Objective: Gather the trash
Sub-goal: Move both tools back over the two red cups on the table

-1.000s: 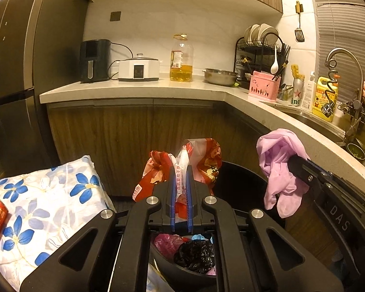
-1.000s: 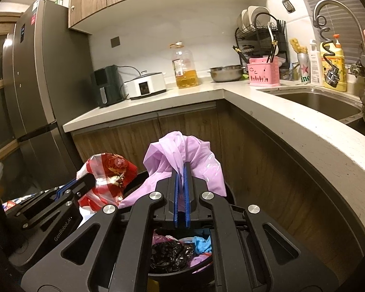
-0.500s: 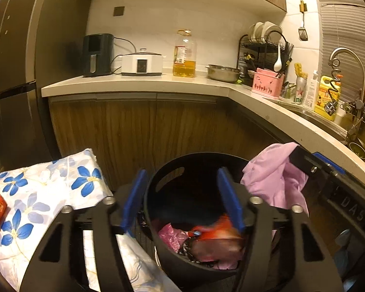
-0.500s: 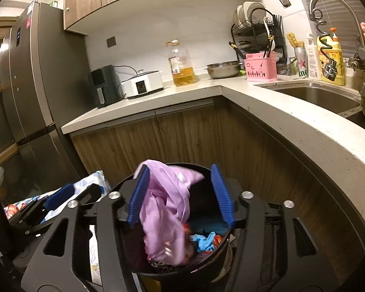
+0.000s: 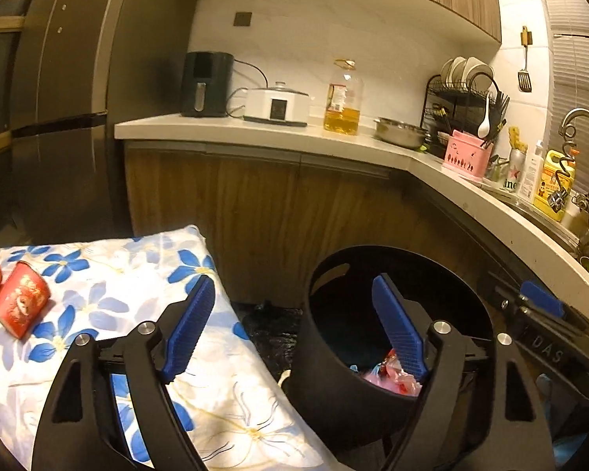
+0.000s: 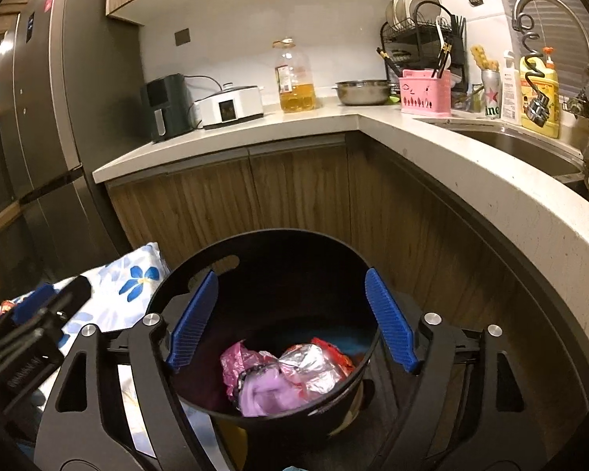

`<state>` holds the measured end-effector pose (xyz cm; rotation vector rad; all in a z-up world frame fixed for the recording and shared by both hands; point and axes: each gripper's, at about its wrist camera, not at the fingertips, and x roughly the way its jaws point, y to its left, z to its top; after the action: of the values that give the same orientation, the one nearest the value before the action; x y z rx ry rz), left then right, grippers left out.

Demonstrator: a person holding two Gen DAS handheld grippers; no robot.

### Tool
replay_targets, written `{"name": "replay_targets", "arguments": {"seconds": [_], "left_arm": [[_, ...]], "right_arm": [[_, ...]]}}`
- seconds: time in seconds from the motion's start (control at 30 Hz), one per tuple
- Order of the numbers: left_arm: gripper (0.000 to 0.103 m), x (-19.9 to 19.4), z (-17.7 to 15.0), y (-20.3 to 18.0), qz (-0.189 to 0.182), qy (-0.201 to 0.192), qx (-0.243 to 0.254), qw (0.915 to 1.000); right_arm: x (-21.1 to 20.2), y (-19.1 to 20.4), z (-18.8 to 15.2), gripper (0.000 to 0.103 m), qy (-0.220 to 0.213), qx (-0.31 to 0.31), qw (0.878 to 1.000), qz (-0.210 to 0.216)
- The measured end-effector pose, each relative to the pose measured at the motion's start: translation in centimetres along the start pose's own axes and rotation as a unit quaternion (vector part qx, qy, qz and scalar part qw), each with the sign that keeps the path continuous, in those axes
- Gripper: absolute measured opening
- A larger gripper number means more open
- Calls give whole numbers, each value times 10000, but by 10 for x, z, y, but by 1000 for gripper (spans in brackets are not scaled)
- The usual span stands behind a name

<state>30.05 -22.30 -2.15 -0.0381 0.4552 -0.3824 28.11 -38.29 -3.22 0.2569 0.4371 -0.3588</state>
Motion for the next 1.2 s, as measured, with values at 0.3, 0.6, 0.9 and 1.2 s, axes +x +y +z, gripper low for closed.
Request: {"name": "replay_targets", "arguments": {"seconds": [0.3,0.6,0.9,1.2], "left_arm": [[87,-28,-4,16,314,-143,-35,9994],[90,-55,-13,53,998,-64,-158,9949],[95,-89,-17,92,1423,-190,-316,9891],[96,-117,-20,135,1750,-299,-460,9830]], "right_arm": [[-17,4,-4,82,-80,52,9999,-40],[-49,32,-15,85,-415,-25,9991,30],[-75,80,-26,86,-719,-239,9966,321],[-84,131,-35,86,-752,-326,9942,697]]}}
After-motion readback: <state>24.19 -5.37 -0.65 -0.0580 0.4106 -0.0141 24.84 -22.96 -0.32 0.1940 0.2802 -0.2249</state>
